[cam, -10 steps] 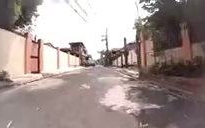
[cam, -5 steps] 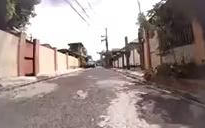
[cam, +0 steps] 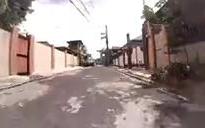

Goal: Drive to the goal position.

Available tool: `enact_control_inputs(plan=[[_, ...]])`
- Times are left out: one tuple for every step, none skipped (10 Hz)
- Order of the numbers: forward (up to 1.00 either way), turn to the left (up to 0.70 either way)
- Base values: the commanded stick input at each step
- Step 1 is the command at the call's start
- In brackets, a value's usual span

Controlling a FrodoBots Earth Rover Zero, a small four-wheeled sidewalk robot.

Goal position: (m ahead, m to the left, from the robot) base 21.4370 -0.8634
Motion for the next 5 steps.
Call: enact_control_inputs(plan=[[1.0, 0.0], [1.0, 0.0], [1.0, 0.0], [1.0, 0.0], [1.0, 0.0]])
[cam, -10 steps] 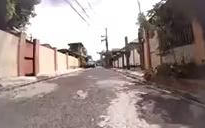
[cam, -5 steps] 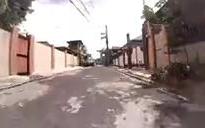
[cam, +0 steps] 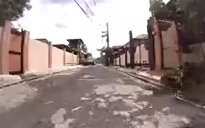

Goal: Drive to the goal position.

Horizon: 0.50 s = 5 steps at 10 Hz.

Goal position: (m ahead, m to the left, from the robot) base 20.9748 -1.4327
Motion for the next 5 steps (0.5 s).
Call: enact_control_inputs(plan=[[1.0, 0.0], [1.0, 0.0], [1.0, 0.0], [1.0, 0.0], [1.0, 0.0]])
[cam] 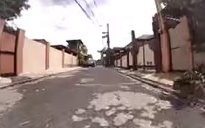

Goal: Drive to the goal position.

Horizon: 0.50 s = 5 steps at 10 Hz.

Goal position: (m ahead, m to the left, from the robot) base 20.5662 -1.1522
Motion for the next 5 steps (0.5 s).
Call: enact_control_inputs(plan=[[1.0, 0.0], [1.0, 0.0], [1.0, 0.0], [1.0, 0.0], [1.0, 0.0]])
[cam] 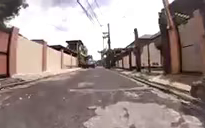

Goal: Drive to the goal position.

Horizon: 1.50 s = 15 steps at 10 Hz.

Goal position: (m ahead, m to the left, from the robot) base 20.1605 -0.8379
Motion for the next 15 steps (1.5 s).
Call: enact_control_inputs(plan=[[1.0, 0.0], [1.0, 0.0], [1.0, 0.0], [1.0, 0.0], [1.0, 0.0], [1.0, 0.0], [1.0, 0.0], [1.0, 0.0], [1.0, 0.0], [1.0, 0.0], [1.0, 0.0], [1.0, 0.0], [1.0, 0.0], [1.0, 0.0], [1.0, 0.0]])
